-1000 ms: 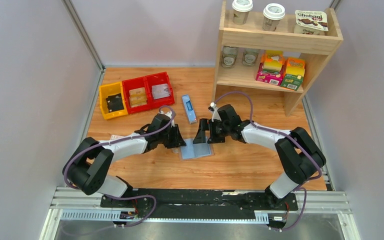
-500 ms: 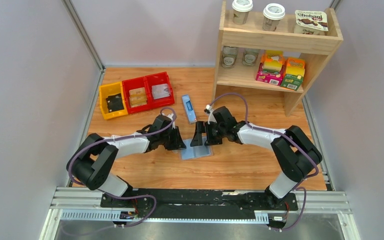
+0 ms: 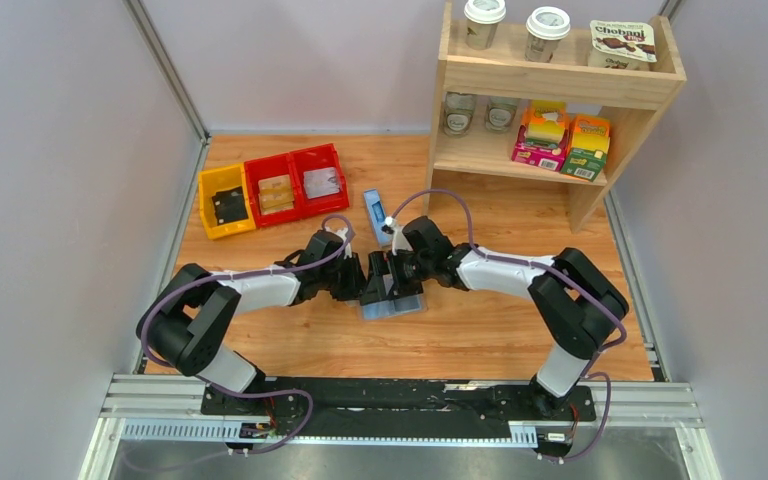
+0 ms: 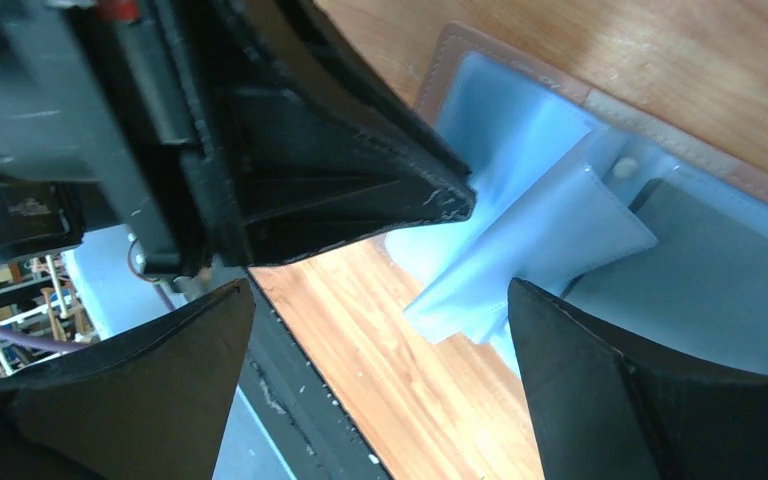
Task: Take the credit cards out of the card holder
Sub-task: Remove the credit card from the card holder.
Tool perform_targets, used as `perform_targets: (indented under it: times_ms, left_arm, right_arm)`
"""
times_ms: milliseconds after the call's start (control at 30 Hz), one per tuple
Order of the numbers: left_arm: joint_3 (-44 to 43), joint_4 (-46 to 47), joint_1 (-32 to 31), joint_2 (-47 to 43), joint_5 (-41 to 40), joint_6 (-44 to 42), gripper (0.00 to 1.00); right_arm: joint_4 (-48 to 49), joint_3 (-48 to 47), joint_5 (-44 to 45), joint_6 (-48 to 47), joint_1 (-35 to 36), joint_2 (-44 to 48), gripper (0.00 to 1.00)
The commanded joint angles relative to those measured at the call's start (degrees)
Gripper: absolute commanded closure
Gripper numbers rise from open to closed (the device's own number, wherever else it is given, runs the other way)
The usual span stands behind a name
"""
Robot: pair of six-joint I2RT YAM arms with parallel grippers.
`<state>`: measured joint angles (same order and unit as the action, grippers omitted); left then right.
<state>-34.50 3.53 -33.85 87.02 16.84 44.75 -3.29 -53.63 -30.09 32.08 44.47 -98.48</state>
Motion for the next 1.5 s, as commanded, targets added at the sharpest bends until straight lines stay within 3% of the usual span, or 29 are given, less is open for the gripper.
perform_targets:
  times_ms: [0, 200, 433, 967, 1467]
  left_arm:
    - [2.16, -2.21, -0.34, 0.78, -2.51, -0.19, 0.75]
    - [2.25, -2.39, -0.34, 0.69, -2.52, -0.45, 0.76]
    - [1.98, -2.56, -0.34, 0.95, -2.16, -0.98, 0.76]
    - [1.98, -2.74, -0.34, 1.22, -1.37, -1.77, 0.76]
    - [2.07, -2.12, -0.34, 0.96, -1.19, -1.77, 0.76]
  right_arm:
    - [-1.88, -3.24, 1.68, -3.41, 1.32, 6.53, 0.0]
    - [-10.67, -1.83, 21.36, -4.3, 1.06, 11.72, 0.0]
    - [-14.38, -1.83, 26.22, -1.49, 1.15, 9.1, 0.0]
    - [-11.74, -1.39, 22.27, 0.53, 1.06, 2.59, 0.0]
    - [-4.62, -1.92, 9.35, -0.08, 1.32, 7.69, 0.0]
